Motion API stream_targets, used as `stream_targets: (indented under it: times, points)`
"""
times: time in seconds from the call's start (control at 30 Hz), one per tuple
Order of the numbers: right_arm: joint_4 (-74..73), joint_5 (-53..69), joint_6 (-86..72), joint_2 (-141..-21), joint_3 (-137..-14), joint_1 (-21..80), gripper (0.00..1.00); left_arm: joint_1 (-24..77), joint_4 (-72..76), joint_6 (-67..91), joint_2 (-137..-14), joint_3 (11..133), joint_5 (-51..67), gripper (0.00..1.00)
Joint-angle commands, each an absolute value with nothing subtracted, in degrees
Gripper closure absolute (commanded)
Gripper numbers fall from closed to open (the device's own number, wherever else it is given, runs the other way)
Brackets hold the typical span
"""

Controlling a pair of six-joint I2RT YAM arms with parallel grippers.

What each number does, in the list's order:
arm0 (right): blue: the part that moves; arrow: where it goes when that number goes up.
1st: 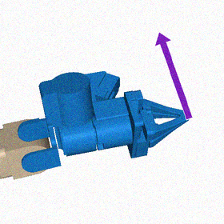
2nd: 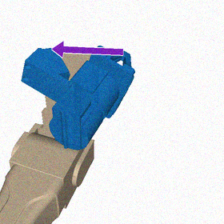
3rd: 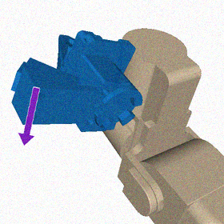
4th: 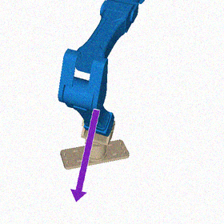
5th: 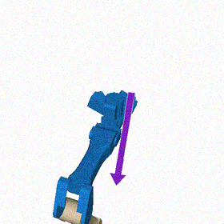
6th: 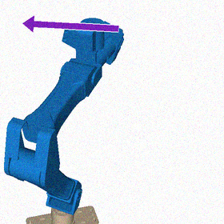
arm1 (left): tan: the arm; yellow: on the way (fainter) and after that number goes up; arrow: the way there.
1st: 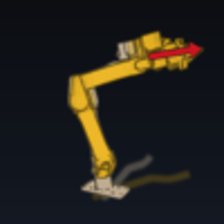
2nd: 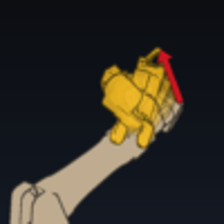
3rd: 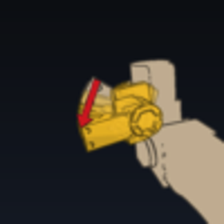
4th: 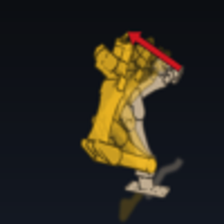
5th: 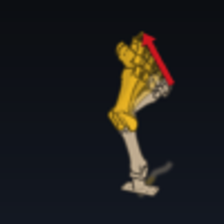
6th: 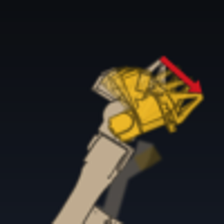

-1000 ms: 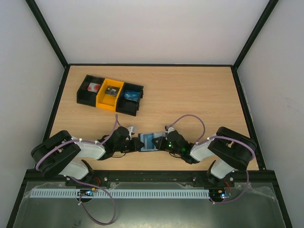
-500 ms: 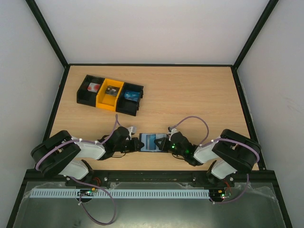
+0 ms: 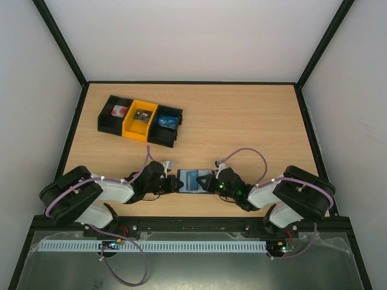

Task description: Take the credit cards out of the card holder

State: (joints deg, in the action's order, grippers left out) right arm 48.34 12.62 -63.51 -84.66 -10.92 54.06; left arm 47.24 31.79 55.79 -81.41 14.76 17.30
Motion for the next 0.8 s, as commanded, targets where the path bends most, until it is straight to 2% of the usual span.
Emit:
stream_targets:
  times: [0.0,0.23,0.77]
  points:
    - [50.51,13.27,-66.75,-83.58,-9.91,53.46,0.98,47.35,29.40,55.72,-81.30,13.64,16.02,0.97]
    - [49.48,12.76,-67.07,-84.12,-9.29,53.06,0.98,47.37,29.30,55.67,-81.27,13.53,16.00,0.97]
    - [58.59,16.64,-71.65,-87.26,-6.85,52.06,0.98,47.33,29.56,55.71,-80.95,13.18,15.89,0.97]
